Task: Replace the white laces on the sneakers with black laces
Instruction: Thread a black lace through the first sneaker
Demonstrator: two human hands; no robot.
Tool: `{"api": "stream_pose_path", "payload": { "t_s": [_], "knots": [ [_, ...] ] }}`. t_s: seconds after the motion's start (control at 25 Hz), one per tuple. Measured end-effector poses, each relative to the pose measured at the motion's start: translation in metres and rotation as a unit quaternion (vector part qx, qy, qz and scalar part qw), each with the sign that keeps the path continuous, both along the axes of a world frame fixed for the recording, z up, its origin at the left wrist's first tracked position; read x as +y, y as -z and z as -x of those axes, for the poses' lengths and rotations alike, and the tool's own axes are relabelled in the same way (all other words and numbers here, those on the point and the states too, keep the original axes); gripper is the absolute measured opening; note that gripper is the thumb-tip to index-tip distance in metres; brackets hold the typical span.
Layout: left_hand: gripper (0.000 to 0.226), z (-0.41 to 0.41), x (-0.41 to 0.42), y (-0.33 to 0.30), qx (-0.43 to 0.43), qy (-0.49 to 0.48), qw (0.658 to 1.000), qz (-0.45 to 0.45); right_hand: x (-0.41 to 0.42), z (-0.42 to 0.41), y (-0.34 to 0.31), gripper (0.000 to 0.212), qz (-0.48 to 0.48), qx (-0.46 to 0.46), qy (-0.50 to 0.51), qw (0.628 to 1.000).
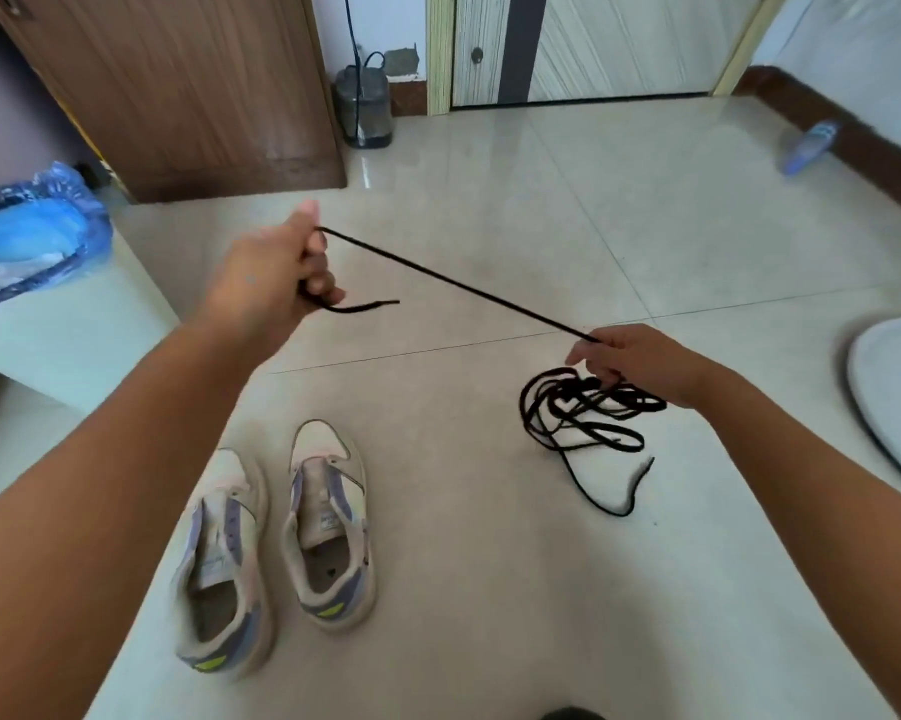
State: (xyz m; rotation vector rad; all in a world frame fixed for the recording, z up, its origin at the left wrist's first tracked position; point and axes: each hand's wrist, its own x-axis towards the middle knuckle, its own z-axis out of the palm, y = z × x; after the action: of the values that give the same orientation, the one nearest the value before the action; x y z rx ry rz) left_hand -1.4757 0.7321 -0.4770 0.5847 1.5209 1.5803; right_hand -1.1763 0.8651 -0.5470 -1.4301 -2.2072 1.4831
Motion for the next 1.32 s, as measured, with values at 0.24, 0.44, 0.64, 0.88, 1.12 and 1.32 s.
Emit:
{"api": "stream_pose_path", "payload": {
  "t_s": [0.24,0.44,0.64,0.88,1.12,1.32],
  "knots": [
    [0.056,0.012,-0.03,0.01,-0.031,-0.089,0.995,-0.039,0.041,-0.044,0.019,0.019,-0.112,-0.045,0.158,0.98],
    [0.053,0.025,-0.042,0.015,-0.067,-0.121,0.987,-0.076,0.067,-0.051,0.012,0.025,-0.147,0.033,0.336,0.93],
    [0.034,0.027,-0.052,0.025,0.192,-0.134,0.962,0.136,0.052,-0.027,-0.026,0.021,-0.09,0.108,0.304,0.942],
    [0.023,-0.043,-0.044,0.006,0.283,0.071,0.952,0.092,-0.037,0.092,-0.118,0.012,-0.243,-0.057,-0.166,0.954],
    [0.035,-0.049,-0.037,0.01,0.127,0.162,0.972,0.115,-0.06,0.118,-0.095,0.018,-0.213,-0.061,-0.232,0.947],
    [0.031,0.02,-0.056,0.028,-0.027,-0.175,0.981,0.077,0.004,0.051,-0.058,0.02,-0.089,-0.008,-0.022,0.996]
  ]
}}
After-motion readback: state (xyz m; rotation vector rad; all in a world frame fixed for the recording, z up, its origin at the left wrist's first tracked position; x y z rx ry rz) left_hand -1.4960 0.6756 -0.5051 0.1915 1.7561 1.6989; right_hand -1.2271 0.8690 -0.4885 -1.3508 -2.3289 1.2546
